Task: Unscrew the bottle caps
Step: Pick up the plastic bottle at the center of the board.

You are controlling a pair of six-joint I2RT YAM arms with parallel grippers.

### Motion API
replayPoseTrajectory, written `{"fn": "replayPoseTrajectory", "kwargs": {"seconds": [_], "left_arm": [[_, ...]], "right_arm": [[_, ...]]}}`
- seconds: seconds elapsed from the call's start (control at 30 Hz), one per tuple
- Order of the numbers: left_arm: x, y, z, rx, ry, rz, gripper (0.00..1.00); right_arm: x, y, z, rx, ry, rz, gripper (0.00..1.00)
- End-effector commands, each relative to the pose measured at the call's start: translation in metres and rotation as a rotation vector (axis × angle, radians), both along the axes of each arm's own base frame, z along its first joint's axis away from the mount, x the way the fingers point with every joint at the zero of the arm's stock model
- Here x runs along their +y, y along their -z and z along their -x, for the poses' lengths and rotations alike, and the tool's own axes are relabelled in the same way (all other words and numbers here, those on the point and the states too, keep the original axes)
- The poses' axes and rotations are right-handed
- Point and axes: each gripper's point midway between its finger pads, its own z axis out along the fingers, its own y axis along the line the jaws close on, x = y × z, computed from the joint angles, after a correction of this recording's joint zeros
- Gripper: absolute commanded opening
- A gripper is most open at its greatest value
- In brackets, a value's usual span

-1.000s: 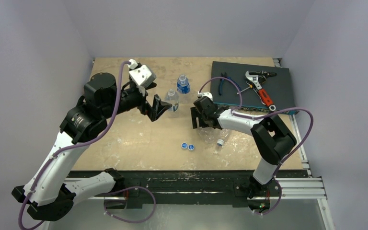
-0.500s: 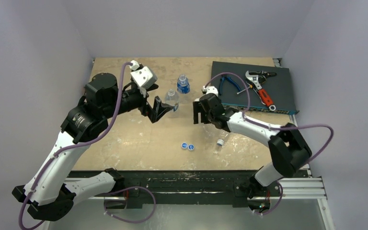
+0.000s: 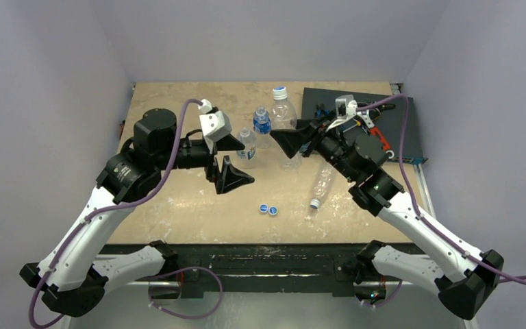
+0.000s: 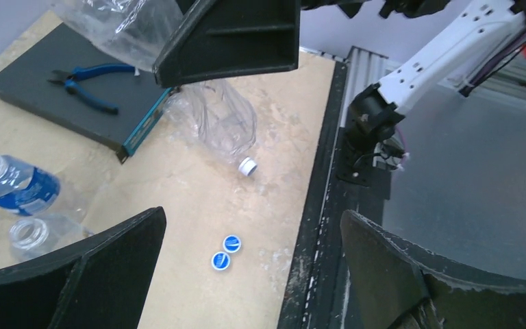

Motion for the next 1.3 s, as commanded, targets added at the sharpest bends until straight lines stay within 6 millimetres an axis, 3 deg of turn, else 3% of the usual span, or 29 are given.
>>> {"fn": "replayPoseTrajectory", "kwargs": {"seconds": [0.0, 0.13, 0.3, 0.4, 0.53, 1.0, 1.13, 1.27], "left_arm": [[-0.008, -0.034, 0.026, 0.006, 0.121, 0.133, 1.00], [-0.016, -0.039, 0.037, 0.077, 0.193, 0.176, 1.00], [-0.022, -0.032, 0.034, 0.146, 0.189, 0.189, 1.00], [-0.025, -0.040, 0.029, 0.171, 0.163, 0.237, 1.00], [-0.026, -0.048, 0.023, 0.180, 0.138, 0.265, 1.00], [-0.021, -0.067, 0.044, 0.126, 0.255, 0.308, 0.99], [-0.017, -0.058, 0.048, 0.085, 0.270, 0.272, 0.80], [-0.015, -0.051, 0.044, 0.054, 0.244, 0.254, 0.42]], "right_arm": [[0.015, -0.053, 0.036, -0.133, -0.194, -0.126, 0.50], [0.022, -0.076, 0.055, -0.192, -0.287, -0.182, 0.45], [0.031, -0.106, 0.078, -0.263, -0.365, -0.264, 0.45], [0.037, -0.120, 0.095, -0.308, -0.394, -0.356, 0.44], [0.042, -0.131, 0.103, -0.341, -0.389, -0.453, 0.43], [0.083, -0.129, 0.115, -0.350, -0.397, -0.505, 0.40], [0.077, -0.131, 0.114, -0.356, -0.370, -0.510, 0.41], [0.080, -0.130, 0.113, -0.349, -0.374, -0.478, 0.46]]}}
